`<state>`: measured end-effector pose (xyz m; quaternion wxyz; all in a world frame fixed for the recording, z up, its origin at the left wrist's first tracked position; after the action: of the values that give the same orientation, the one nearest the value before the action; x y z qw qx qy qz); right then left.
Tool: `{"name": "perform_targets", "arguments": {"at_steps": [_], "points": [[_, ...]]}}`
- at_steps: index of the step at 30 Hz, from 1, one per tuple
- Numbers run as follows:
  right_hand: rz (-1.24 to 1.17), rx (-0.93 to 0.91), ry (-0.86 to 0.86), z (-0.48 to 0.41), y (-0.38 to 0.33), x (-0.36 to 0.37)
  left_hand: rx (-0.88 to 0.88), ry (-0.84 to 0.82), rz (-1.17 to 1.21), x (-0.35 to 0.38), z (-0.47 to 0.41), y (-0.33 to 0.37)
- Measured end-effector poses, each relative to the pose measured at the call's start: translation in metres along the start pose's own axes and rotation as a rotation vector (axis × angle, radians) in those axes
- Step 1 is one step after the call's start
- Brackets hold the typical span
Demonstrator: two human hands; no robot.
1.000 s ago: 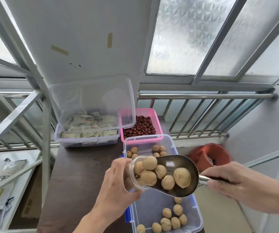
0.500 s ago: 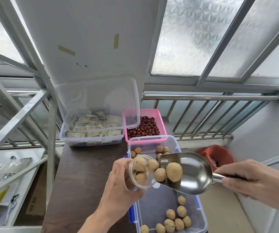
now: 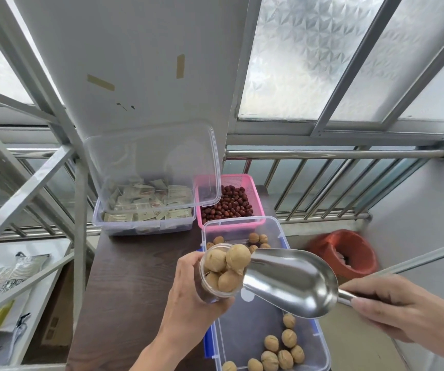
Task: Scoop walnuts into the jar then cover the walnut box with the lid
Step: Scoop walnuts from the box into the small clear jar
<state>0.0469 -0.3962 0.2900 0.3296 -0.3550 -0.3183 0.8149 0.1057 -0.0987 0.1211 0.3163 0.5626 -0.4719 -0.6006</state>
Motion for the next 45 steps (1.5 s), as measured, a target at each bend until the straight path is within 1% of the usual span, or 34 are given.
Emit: {"name": "perform_targets", "arguments": {"at_steps": [2, 7, 10, 14, 17, 20, 24, 26, 29, 31, 37, 42, 45], "points": [[-0.103, -0.023, -0.013, -0.002, 0.012, 0.005, 0.019, 0.023, 0.006, 0.0, 0.0, 0.003], [-0.206, -0.098, 0.024, -0.017, 0.04, 0.02, 0.064, 0.059, -0.054, -0.005, 0.0, 0.006], [-0.226, -0.107, 0.044, -0.022, 0.046, 0.027, 0.11, 0.075, -0.146, -0.009, 0.001, 0.001], [-0.295, -0.124, 0.044, -0.031, 0.05, 0.032, 0.136, 0.091, -0.209, -0.011, 0.002, -0.003], [-0.271, -0.168, 0.076, -0.036, 0.053, 0.033, 0.141, 0.093, -0.241, -0.009, 0.004, -0.004], [-0.258, -0.204, 0.1, -0.04, 0.058, 0.036, 0.114, 0.092, -0.213, -0.008, 0.007, -0.007], [-0.369, -0.207, 0.047, -0.041, 0.07, 0.043, 0.062, 0.116, -0.106, -0.006, 0.012, -0.011], [-0.433, -0.183, 0.045, -0.04, 0.075, 0.046, 0.019, 0.137, -0.059, -0.007, 0.014, -0.014], [-0.511, -0.111, 0.117, -0.044, 0.088, 0.057, -0.06, 0.198, -0.007, -0.009, 0.019, -0.024], [-0.53, -0.031, 0.2, -0.057, 0.104, 0.072, -0.126, 0.241, 0.02, -0.012, 0.022, -0.029], [-0.634, 0.234, 0.291, -0.124, 0.155, 0.123, -0.297, 0.344, 0.084, -0.021, 0.029, -0.05], [-0.618, 0.347, 0.313, -0.166, 0.171, 0.142, -0.385, 0.373, 0.092, -0.026, 0.034, -0.077], [-0.539, 0.411, 0.335, -0.176, 0.165, 0.144, -0.456, 0.37, 0.121, -0.026, 0.035, -0.091]]}}
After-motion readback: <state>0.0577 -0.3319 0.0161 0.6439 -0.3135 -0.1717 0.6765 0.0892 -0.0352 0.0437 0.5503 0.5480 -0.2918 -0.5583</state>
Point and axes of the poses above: each hand's wrist, its own z-axis away from the middle knuckle, its own x-axis out of the palm, y = z × x, the point moved 1 cm from there along -z, towards the middle knuckle, and after that the axes turned 3 degrees about -y, right-handed, at the moved point
